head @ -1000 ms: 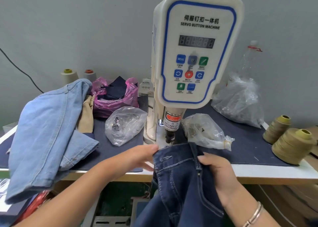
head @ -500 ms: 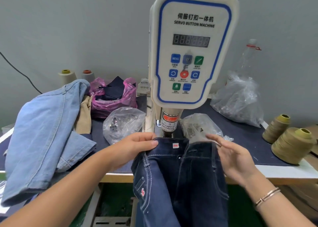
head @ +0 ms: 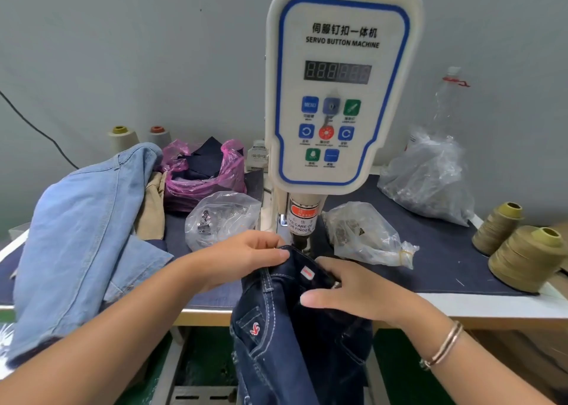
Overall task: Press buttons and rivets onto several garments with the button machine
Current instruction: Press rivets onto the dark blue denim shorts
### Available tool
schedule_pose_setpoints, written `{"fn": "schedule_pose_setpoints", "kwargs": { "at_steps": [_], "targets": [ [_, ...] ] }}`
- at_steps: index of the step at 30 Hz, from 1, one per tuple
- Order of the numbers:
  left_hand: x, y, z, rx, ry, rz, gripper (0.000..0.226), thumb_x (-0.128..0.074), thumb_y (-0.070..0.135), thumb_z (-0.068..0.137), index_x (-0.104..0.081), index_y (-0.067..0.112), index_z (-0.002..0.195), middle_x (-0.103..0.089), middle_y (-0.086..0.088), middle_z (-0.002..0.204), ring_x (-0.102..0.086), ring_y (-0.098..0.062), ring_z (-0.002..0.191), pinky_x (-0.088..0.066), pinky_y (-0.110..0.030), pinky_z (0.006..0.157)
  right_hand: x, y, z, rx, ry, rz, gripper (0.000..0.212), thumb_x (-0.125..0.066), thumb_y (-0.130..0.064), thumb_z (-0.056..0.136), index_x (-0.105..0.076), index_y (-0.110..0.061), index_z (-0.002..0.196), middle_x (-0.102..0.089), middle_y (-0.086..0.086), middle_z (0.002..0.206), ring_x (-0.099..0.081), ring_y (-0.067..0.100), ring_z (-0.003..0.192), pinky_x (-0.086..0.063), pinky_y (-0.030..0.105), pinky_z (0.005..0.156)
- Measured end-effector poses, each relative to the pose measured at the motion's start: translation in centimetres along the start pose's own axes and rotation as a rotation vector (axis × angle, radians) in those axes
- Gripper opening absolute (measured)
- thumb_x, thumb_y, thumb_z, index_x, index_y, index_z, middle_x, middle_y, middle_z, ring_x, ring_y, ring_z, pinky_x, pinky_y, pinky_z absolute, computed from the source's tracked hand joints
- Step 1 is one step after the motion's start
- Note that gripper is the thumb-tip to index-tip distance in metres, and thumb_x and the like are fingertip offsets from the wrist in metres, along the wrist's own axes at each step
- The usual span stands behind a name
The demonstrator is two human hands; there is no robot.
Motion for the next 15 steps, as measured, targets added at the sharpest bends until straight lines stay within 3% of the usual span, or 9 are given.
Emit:
{"fn": "schedule_pose_setpoints", "kwargs": {
  "at_steps": [2,4,7,10,12,15],
  "targets": [
    [-0.7,-0.2,0.2,0.033,-0.046,0.064,0.017,-0.055,0.024,0.097,-0.064,0.016,0.085,-0.060,0.008,0.076,-0.055,-0.006,0.072,-0.041,-0.020,0.072,-0.3,0.3,0.1,0.001,0.041,0.123,0.028,-0.068,-0.042,0.070,-0.050,-0.024,0.060,-0.047,-0.010,0.058,-0.045,0.004,0.054,-0.035,0.015,0.052],
    [-1.1,-0.3,0.3,0.050,-0.057,0.130,0.018,-0.056,0.024,0.096,-0.062,0.009,0.091,-0.056,0.004,0.078,-0.049,-0.010,0.074,-0.038,-0.026,0.075,-0.5,0.8,0.0,-0.042,0.035,0.409,0.025,-0.063,-0.021,0.068,-0.044,-0.023,0.052,-0.041,-0.004,0.056,-0.038,0.008,0.050,-0.029,0.020,0.048],
    [-1.4,0.0,0.4,0.083,-0.080,0.111,0.027,-0.061,0.034,0.088,-0.061,0.008,0.097,-0.062,-0.002,0.084,-0.054,-0.014,0.079,-0.041,-0.031,0.082,-0.4,1.5,0.4,-0.068,0.067,0.724,0.030,-0.052,-0.002,0.065,-0.036,-0.023,0.051,-0.033,-0.003,0.056,-0.031,0.008,0.050,-0.025,0.020,0.046],
    [-1.6,-0.5,0.2,0.185,-0.213,0.182,0.023,-0.066,0.035,0.083,-0.058,0.019,0.096,-0.064,0.013,0.075,-0.056,-0.006,0.072,-0.043,-0.024,0.075,-0.1,1.7,0.9,-0.115,0.144,0.736,0.038,-0.031,0.012,0.071,-0.045,-0.021,0.059,-0.038,0.000,0.058,-0.035,0.010,0.050,-0.027,0.021,0.045],
    [-1.4,-1.2,-0.1,0.195,-0.279,0.259,0.010,-0.064,0.026,0.090,-0.057,0.019,0.087,-0.056,0.017,0.069,-0.049,-0.005,0.068,-0.038,-0.021,0.073,0.0,1.3,0.8,-0.144,0.108,0.728,0.037,-0.030,0.009,0.077,-0.059,-0.015,0.074,-0.059,0.003,0.064,-0.055,0.015,0.055,-0.042,0.021,0.050],
    [-0.9,-1.8,-0.5,0.137,-0.244,0.167,0.025,-0.055,0.016,0.097,-0.058,0.021,0.073,-0.052,0.015,0.067,-0.046,-0.002,0.066,-0.036,-0.014,0.071,-0.5,0.8,0.1,-0.122,-0.097,0.335,0.023,-0.054,-0.030,0.087,-0.073,-0.019,0.094,-0.074,-0.003,0.098,-0.068,0.008,0.092,-0.051,0.021,0.080]
  ]
}}
Point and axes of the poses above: each hand's wrist, its own z-axis towards the middle knuckle, its own x-axis out of the back of the hand, y = z × x, the point moved 5 cm from there along z, towards the middle knuckle
